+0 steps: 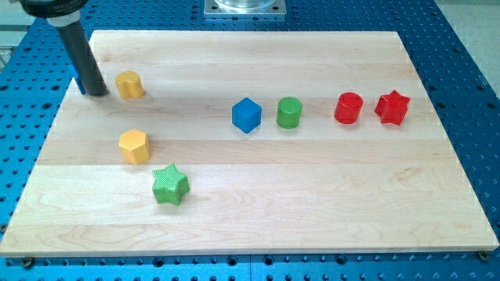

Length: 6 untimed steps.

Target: Move the heart towards cube

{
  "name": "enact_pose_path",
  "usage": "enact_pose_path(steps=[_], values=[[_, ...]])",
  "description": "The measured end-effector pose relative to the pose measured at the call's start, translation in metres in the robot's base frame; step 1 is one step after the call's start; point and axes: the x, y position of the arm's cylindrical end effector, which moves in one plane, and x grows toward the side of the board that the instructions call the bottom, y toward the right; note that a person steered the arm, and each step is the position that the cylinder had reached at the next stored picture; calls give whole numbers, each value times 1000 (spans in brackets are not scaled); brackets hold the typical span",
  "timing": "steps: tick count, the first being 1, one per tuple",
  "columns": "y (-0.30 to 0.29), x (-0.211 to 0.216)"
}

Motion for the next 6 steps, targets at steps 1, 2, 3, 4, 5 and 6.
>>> enact_pose_path(steps=[1, 2, 3, 4, 5, 6], values=[[21, -18], [58, -12], [48, -18], [44, -3], [74, 36], [89, 47]])
